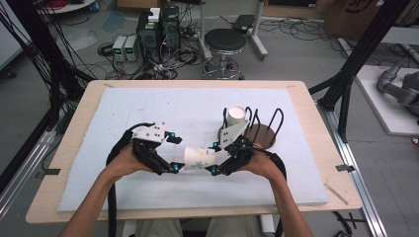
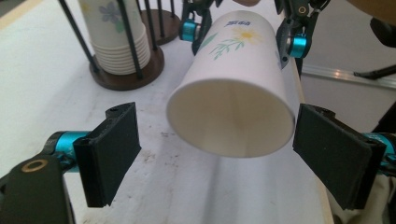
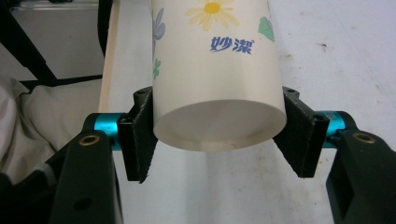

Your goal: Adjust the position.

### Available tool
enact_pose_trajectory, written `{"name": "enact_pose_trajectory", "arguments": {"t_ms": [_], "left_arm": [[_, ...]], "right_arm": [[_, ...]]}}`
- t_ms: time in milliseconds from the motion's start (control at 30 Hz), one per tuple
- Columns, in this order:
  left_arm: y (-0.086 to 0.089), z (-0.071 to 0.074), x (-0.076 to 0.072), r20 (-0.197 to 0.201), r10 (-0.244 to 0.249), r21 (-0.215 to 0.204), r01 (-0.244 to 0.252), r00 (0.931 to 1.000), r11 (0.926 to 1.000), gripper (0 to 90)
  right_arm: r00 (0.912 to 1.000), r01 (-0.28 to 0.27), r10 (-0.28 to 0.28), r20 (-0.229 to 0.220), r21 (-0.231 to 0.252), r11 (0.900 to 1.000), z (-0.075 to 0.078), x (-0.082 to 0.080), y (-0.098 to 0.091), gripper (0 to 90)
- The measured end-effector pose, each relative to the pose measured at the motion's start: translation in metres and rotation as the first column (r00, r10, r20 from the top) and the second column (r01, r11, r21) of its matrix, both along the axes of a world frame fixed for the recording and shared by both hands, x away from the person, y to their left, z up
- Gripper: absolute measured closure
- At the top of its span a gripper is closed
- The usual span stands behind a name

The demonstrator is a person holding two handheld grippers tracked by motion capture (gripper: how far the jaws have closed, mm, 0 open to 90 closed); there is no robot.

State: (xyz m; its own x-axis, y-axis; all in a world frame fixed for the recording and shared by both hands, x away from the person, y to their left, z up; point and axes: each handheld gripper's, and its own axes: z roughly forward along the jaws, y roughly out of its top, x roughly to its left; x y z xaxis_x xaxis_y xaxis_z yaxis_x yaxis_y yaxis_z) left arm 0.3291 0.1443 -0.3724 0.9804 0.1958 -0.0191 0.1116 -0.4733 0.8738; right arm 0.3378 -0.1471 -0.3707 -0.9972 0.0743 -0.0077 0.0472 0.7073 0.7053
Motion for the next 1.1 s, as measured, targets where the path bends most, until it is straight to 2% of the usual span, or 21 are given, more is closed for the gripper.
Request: {"name": "enact_pose_trajectory", "arguments": {"t_ms": [67, 200, 333, 500, 567, 700, 767, 867, 1000, 1100], "left_arm": [[0.005, -0.002, -0.001, -0.01, 0.009, -0.025, -0.009, 0.9999, 0.9997, 14.6], [0.012, -0.003, -0.003, -0.008, 0.019, -0.041, -0.019, 0.9998, 0.999, 14.6], [0.014, -0.008, -0.006, -0.012, 0.018, -0.08, -0.019, 0.9998, 0.9966, 14.6], [0.016, -0.019, -0.01, -0.012, 0.025, -0.144, -0.026, 0.9996, 0.9892, 14.6], [0.015, -0.023, -0.013, -0.005, 0.04, -0.164, -0.04, 0.9992, 0.9857, 14.6], [0.017, -0.033, -0.017, -0.005, 0.061, -0.235, -0.061, 0.9981, 0.9701, 14.6], [0.018, -0.039, -0.018, -0.011, 0.068, -0.253, -0.069, 0.9976, 0.965, 14.6], [0.019, -0.046, -0.019, -0.018, 0.069, -0.295, -0.072, 0.9974, 0.9527, 14.5], [0.018, -0.049, -0.02, -0.018, 0.071, -0.33, -0.073, 0.9973, 0.9412, 14.1], [0.018, -0.051, -0.02, -0.02, 0.065, -0.349, -0.068, 0.9977, 0.9348, 13.9]], "right_arm": [[1.0, 0.001, -0.001, 0.0, 0.006, 1.0, 0.0, 0.0, -0.001, 37.0], [1.0, 0.007, -0.007, -0.001, 0.019, 0.9998, 0.0, 0.0, -0.003, 37.0], [0.9999, 0.004, -0.004, -0.013, 0.053, 0.9986, -0.002, 0.001, -0.005, 37.0], [0.9997, 0.011, -0.009, -0.023, 0.094, 0.9955, -0.005, 0.002, -0.009, 37.1], [0.9993, 0.009, -0.004, -0.037, 0.131, 0.9913, -0.007, 0.002, -0.01, 37.0], [0.9986, 0.011, -0.001, -0.053, 0.178, 0.984, -0.011, 0.003, -0.013, 37.0], [0.9981, 0.015, -0.003, -0.062, 0.194, 0.981, -0.012, 0.003, -0.014, 37.0], [0.9981, 0.014, 0.0, -0.061, 0.23, 0.9732, -0.015, 0.003, -0.016, 37.1], [0.9975, 0.017, 0.001, -0.07, 0.258, 0.966, -0.016, 0.002, -0.018, 37.0], [0.9978, 0.009, 0.011, -0.066, 0.295, 0.9555, -0.017, 0.002, -0.016, 37.1]]}}
